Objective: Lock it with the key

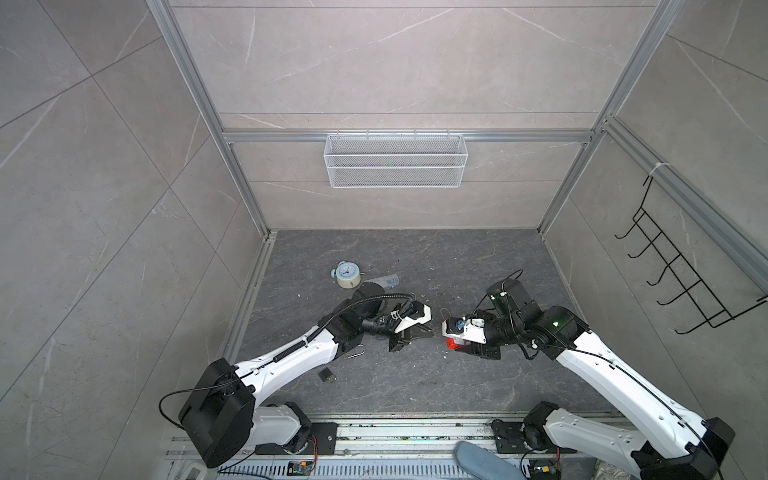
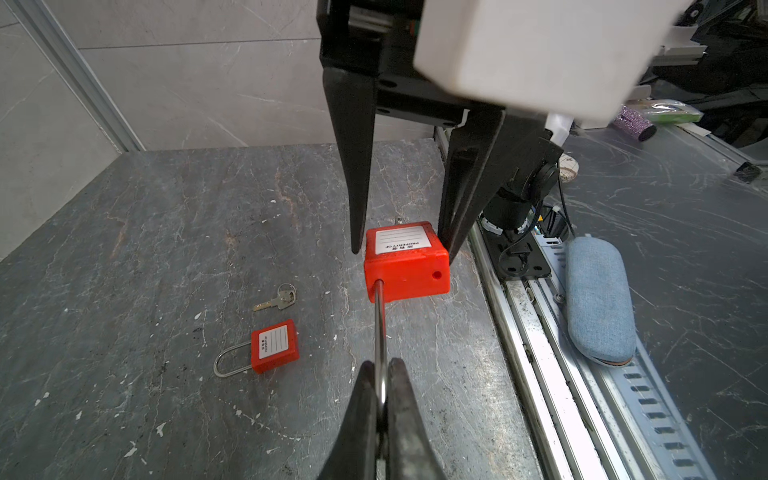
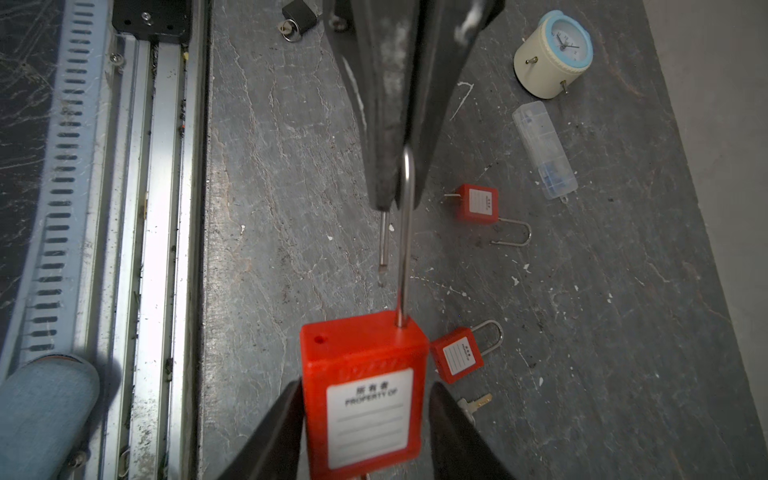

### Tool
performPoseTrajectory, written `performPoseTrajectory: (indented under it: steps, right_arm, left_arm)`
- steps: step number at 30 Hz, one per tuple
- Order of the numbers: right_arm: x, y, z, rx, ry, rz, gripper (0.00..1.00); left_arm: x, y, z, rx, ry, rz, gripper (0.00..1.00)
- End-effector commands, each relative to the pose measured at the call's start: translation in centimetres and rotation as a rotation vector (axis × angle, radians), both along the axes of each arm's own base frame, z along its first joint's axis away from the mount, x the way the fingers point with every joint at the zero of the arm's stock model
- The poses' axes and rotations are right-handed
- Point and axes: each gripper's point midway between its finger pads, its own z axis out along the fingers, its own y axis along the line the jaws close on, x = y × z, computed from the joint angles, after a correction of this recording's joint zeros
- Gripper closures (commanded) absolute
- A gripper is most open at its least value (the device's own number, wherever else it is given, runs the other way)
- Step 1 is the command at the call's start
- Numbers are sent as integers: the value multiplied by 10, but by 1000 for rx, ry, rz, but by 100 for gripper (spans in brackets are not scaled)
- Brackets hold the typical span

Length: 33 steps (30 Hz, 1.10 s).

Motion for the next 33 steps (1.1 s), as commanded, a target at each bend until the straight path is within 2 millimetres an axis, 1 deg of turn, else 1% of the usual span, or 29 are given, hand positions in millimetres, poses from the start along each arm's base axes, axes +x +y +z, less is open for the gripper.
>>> performPoseTrajectory:
  steps: [1,2,3,7,10,13,18,21,23,26,33]
  right_arm:
    - [-9,7,10,28,77,15,39]
    - [-11,8,10,30,97,17,35]
    - [-13,8,10,31,114,20,34]
    - [-15,9,10,43,127,19,34]
    - [-10,3,3,3,102,-4,35]
    - [-6,-1,-3,-33,88,-19,39]
    - [-8,0,-7,-41,110,7,45]
    - [-10,0,-11,-59,128,23,51]
    - [-11,1,-11,-60,140,35,57]
    - [-14,2,-10,-53,145,53,63]
    - [-20,4,-4,-30,149,85,69]
  left_arm:
    - [-13,-1,29,-93,-36,-50,100]
    - [-13,-1,29,-96,-38,-47,100]
    - [-12,-1,30,-100,-42,-43,100]
    - [-12,-1,33,-112,-46,-31,100]
    - [-15,-1,33,-116,-46,-42,100]
    - [-20,-1,33,-125,-51,-56,100]
    - [-26,-1,34,-139,-60,-80,100]
    - [-28,0,34,-141,-64,-86,100]
    - [-28,0,35,-144,-68,-88,100]
    - [-29,1,36,-147,-75,-90,100]
    - [-30,1,36,-149,-75,-98,100]
